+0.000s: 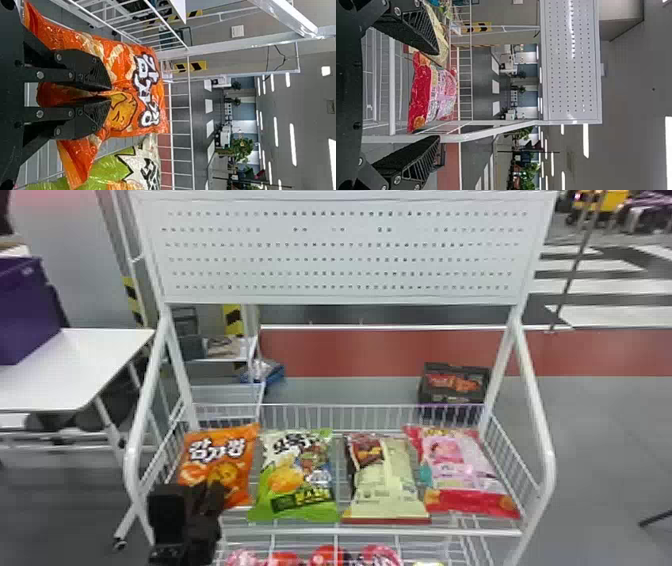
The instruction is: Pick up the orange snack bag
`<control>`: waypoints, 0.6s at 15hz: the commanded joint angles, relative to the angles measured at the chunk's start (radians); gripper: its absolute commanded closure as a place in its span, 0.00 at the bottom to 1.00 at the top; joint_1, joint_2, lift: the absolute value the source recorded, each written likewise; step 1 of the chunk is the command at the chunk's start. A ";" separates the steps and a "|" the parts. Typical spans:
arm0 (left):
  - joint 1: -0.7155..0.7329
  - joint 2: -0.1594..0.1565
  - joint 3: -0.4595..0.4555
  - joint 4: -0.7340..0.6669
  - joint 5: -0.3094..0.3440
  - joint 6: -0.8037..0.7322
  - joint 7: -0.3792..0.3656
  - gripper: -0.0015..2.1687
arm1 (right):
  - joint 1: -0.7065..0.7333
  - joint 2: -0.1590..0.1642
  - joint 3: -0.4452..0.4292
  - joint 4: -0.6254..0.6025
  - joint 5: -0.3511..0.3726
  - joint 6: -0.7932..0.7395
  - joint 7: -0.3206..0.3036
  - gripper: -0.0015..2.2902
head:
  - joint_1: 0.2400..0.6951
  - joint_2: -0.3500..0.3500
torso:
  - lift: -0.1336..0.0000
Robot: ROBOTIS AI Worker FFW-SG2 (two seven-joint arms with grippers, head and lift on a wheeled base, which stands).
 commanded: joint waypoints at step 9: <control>0.079 0.011 0.003 -0.186 0.001 0.003 0.015 0.77 | 0.003 -0.005 -0.001 -0.009 0.000 -0.001 -0.002 0.06 | 0.57 0.50 | 1.00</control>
